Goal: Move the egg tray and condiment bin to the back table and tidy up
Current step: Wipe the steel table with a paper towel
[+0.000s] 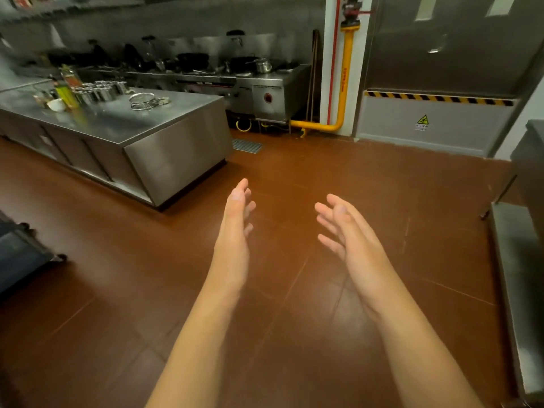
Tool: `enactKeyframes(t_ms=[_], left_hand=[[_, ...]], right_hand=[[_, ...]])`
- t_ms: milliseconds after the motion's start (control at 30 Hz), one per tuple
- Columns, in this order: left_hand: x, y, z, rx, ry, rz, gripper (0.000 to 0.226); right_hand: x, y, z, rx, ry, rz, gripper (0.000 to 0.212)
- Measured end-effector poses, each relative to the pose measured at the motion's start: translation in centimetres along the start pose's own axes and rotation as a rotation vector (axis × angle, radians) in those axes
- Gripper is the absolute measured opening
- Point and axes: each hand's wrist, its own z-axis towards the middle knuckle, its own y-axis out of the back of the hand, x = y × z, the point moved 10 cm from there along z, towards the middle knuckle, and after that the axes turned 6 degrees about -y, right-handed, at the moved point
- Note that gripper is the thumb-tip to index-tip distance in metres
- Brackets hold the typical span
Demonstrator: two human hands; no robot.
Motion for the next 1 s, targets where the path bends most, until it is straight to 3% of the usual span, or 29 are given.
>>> enactKeyframes(t_ms=[300,833,1000], left_hand=[[4.1,3.1,11.6,-0.140,0.026,0.025,0.074],[11.7,3.8,37.5,-0.062,0.079,-0.025,0.087],[14.3,1.6,46.6,-0.076,0.077,-0.008,0.075]], right_hand=[[0.0,-4.9,13.9,0.133,-0.031,-0.031,0.075],[4.5,-9.8,39.5,0.078,-0.008,-0.085,0.078],[4.7,-8.6,49.5,0.075,-0.004,-0.058,0.080]])
